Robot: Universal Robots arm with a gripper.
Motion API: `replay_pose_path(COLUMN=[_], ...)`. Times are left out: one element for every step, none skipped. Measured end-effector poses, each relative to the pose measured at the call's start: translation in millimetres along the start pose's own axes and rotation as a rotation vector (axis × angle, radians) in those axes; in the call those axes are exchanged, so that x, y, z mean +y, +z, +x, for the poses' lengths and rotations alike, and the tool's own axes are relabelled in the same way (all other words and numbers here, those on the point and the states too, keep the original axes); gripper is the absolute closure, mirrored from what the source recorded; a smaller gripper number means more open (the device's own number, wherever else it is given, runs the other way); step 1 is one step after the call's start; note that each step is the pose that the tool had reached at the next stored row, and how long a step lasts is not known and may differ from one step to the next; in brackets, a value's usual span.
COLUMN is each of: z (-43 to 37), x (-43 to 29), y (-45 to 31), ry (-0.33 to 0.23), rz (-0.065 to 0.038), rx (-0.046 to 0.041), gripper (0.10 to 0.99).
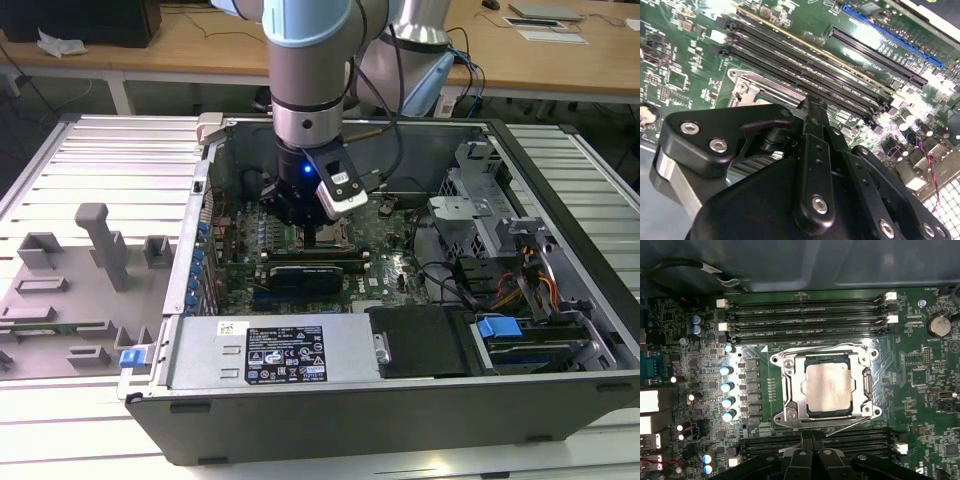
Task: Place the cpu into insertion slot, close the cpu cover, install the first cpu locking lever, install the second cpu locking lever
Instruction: 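Install the second cpu locking lever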
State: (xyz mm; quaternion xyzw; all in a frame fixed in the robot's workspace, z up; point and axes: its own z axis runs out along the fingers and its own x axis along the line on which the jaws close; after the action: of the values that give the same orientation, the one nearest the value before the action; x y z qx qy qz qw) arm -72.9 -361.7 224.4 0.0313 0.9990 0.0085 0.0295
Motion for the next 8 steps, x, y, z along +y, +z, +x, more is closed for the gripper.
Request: replay_pose_path(z=[1.7, 2.4, 2.9, 3.1, 3.4, 3.7, 4.1, 4.5], x=[-2.2, -4.2, -6.2, -10.5, -14.1, -16.9, -19.1, -20.3], y=[0.6, 0.9, 1.1, 1.7, 2.1, 2.5, 3.2, 3.5], ry=[0.000, 0.001, 0.002, 0.003, 0.003, 0.004, 0.004, 0.005], rz=[-0.012, -0.021, -0.029, -0.042, -0.053, -0.062, -0.075, -0.082], rx=[0.0007, 0.0012, 0.0016, 0.0022, 0.0029, 0.0034, 0.0041, 0.0046], gripper=[0.980, 0.980, 0.980, 0.980, 0.980, 0.980, 0.980, 0.980])
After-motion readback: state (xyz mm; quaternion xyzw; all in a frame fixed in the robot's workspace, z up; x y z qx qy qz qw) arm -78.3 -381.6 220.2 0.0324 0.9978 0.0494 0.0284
